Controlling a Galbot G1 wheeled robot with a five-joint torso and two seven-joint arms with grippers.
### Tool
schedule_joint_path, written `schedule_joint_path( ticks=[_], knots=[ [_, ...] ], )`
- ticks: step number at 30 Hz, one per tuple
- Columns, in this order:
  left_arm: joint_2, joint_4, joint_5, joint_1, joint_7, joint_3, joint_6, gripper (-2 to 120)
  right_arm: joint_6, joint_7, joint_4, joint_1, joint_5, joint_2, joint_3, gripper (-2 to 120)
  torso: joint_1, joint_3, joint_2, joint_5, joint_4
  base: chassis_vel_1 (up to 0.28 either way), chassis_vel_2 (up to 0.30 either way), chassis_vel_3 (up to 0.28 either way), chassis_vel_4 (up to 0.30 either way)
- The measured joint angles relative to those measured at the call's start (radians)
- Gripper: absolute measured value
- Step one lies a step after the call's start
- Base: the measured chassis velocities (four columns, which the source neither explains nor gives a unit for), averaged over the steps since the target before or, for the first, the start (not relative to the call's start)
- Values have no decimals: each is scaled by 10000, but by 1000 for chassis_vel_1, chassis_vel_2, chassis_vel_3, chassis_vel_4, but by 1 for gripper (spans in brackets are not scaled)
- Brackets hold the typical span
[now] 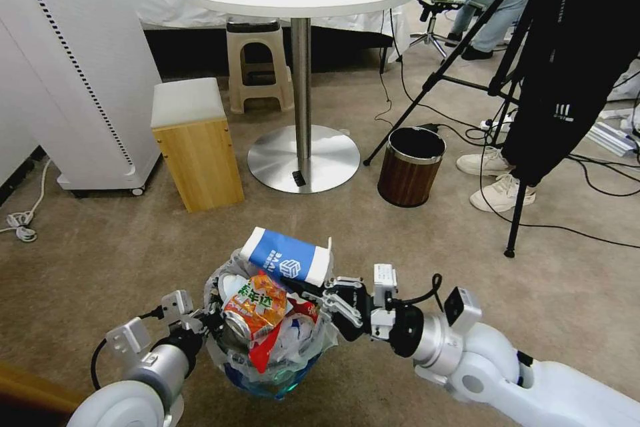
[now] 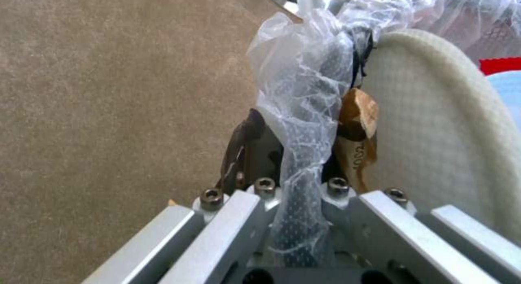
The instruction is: Pick up the trash bin and place the garbage on the floor into it.
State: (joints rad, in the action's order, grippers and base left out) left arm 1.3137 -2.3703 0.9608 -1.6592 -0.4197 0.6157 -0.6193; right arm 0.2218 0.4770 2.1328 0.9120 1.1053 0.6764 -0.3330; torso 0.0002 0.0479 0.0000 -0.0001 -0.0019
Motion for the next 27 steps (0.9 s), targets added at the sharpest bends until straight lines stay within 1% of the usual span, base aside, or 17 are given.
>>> schedule_joint_path(
  ticks=[7,17,27],
  knots=[
    [-88,-169,79,-86,0,58,1,1,41,1,-573,-351,-59,454,-496,0,0,0,0,0,0,0,0,0,0],
    [-163,-275,170,-118,-10,85,4,1,254,136,-1229,-202,-267,666,-510,0,0,0,0,0,0,0,0,0,0],
    [-311,-274,316,-80,-18,158,41,1,424,292,-1749,202,-395,785,-210,0,0,-1,0,1,-1,0,0,0,0]
  ],
)
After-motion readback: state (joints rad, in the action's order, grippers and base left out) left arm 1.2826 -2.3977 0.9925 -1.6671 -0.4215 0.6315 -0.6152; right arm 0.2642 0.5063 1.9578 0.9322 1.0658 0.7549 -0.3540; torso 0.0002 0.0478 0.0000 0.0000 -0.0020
